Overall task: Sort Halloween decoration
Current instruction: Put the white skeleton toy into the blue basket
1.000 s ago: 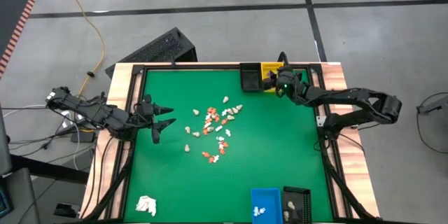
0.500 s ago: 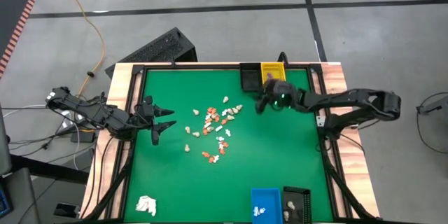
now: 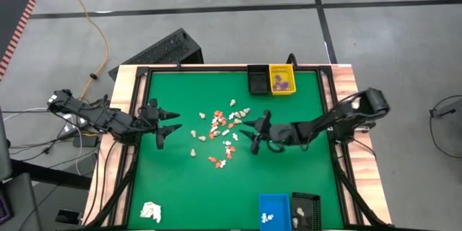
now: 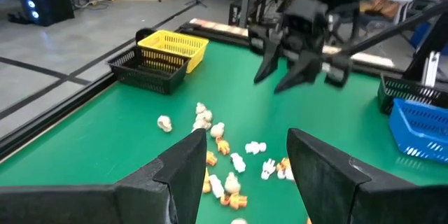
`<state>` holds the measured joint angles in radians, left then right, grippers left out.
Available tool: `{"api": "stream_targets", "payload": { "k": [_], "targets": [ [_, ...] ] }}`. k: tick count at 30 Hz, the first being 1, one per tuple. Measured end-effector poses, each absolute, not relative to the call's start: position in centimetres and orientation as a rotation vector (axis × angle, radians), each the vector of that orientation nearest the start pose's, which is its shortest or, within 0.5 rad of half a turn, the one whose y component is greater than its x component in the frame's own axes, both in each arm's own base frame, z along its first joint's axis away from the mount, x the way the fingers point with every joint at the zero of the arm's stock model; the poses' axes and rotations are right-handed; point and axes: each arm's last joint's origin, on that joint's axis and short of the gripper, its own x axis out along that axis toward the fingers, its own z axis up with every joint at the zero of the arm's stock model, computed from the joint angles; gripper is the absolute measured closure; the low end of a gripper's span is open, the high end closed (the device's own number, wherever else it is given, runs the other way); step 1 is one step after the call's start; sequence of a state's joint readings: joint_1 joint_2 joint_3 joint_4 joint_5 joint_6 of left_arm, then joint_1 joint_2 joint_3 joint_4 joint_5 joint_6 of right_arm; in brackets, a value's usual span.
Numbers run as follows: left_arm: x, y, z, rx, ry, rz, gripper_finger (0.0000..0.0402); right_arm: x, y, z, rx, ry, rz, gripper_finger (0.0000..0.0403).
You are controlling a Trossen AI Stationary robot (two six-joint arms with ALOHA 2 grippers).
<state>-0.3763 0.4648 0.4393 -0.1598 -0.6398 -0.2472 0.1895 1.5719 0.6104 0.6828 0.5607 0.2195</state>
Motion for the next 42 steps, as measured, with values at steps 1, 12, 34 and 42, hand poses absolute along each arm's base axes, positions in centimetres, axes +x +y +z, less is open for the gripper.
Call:
{"api": "stream_targets", "payload": {
  "k": [1, 12, 34, 42],
  "targets": [
    [11.8, -2.8, 25.9, -0.157, 0.125, 0.28, 0.0213, 30.4, 4.5, 17.4, 0.108, 0.22, -0.402, 0.0239],
    [11.8, -2.8, 25.9, -0.183, 0.128, 0.272, 0.0213, 35.6, 8.4, 12.3, 0.056, 0.312, -0.581, 0.0239],
    [11.8, -2.9, 25.9, -0.247, 0.123, 0.256, 0.0213, 34.9, 6.6, 9.1, 0.149, 0.434, -0.635, 0.0239],
    [11.8, -2.9, 25.9, -0.247, 0.121, 0.262, 0.0213, 34.9, 6.5, 7.1, 0.222, 0.43, -0.68, 0.0293]
  ]
}}
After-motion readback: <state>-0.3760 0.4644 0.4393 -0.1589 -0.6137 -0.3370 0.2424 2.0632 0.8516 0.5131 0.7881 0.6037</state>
